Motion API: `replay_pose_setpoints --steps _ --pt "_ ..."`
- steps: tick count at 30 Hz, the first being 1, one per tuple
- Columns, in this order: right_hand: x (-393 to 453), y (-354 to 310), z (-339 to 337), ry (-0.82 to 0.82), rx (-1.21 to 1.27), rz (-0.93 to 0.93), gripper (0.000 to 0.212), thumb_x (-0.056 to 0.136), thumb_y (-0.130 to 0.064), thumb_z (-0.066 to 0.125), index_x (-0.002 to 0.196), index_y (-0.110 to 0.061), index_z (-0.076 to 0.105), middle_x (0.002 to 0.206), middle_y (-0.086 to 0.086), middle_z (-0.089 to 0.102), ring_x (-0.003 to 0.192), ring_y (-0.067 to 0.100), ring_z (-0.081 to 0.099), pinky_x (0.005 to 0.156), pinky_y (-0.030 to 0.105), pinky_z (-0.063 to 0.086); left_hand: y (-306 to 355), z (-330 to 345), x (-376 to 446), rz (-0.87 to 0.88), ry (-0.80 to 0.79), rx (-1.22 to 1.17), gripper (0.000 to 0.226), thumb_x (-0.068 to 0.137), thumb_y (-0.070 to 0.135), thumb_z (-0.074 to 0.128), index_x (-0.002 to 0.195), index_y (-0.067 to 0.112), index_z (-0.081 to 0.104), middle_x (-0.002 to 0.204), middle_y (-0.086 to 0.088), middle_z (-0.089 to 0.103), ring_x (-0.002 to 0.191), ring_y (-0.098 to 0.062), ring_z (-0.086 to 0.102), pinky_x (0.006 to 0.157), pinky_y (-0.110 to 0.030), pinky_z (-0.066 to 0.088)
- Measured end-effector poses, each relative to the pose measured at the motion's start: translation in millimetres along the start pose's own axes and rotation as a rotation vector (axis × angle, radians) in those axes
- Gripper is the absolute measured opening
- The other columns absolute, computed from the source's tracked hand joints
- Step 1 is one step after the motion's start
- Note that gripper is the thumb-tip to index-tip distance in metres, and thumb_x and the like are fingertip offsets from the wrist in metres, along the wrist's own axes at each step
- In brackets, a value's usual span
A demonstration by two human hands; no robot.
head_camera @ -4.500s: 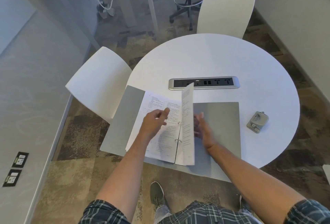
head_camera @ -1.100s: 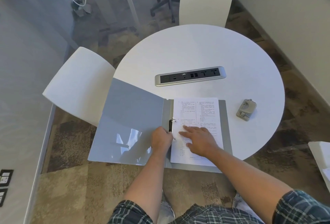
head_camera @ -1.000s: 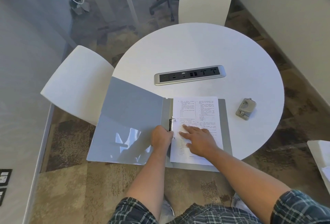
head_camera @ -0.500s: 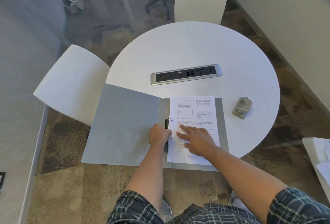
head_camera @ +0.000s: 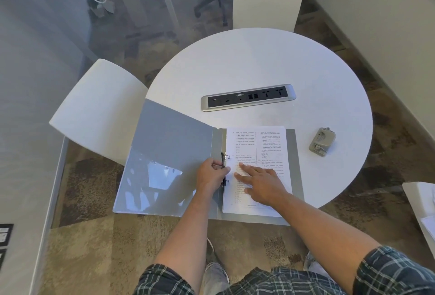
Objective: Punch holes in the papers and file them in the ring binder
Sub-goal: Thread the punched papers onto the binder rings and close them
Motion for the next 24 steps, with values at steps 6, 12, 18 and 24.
replay_pose_setpoints --steps 6,12,18,24 --pt "-1 -2 -2 0.002 0.018 0.005 0.064 0.106 -0.041 0.052 0.161 -0.045 0.022 0.173 -0.011 0.006 0.159 0.021 0.014 0.124 0.050 0.017 -8 0 0 0.086 -0.060 -0.008 0.010 0.090 0.022 0.075 0.093 0.015 0.082 0.083 0.002 0.077 0.079 -0.018 0.071 0.075 -0.031 0.059" --pt "-3 -12 -12 0.070 0.099 0.058 0.076 0.099 -0.038 0.064 0.162 -0.034 0.021 0.170 -0.007 0.025 0.154 0.021 0.030 0.123 0.048 0.024 -7 7 -6 0.082 -0.063 0.113 0.009 0.084 0.025 0.082 0.084 0.019 0.075 0.083 0.003 0.074 0.075 -0.012 0.068 0.065 -0.022 0.051" --pt "4 -24 -10 0.086 -0.097 0.026 0.073 0.100 -0.064 0.044 0.162 -0.041 0.015 0.169 0.004 0.027 0.150 0.029 0.034 0.116 0.054 0.031 -6 7 -13 0.106 0.010 0.170 0.014 0.081 0.032 0.082 0.085 0.022 0.074 0.078 0.008 0.072 0.074 -0.009 0.068 0.066 -0.025 0.056" --pt "15 -29 -15 0.111 -0.210 0.034 0.073 0.094 -0.078 0.035 0.156 -0.040 0.033 0.161 0.005 0.038 0.142 0.030 0.042 0.107 0.054 0.035 -13 -4 -14 0.120 -0.002 0.204 0.013 0.082 0.033 0.081 0.082 0.022 0.075 0.075 0.007 0.072 0.073 -0.012 0.069 0.068 -0.028 0.057"
Point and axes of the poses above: each hand's wrist, its own x-axis towards the middle knuckle, its own z-axis out of the palm, y = z × x, the point moved 1 cm from there along x, towards the middle knuckle
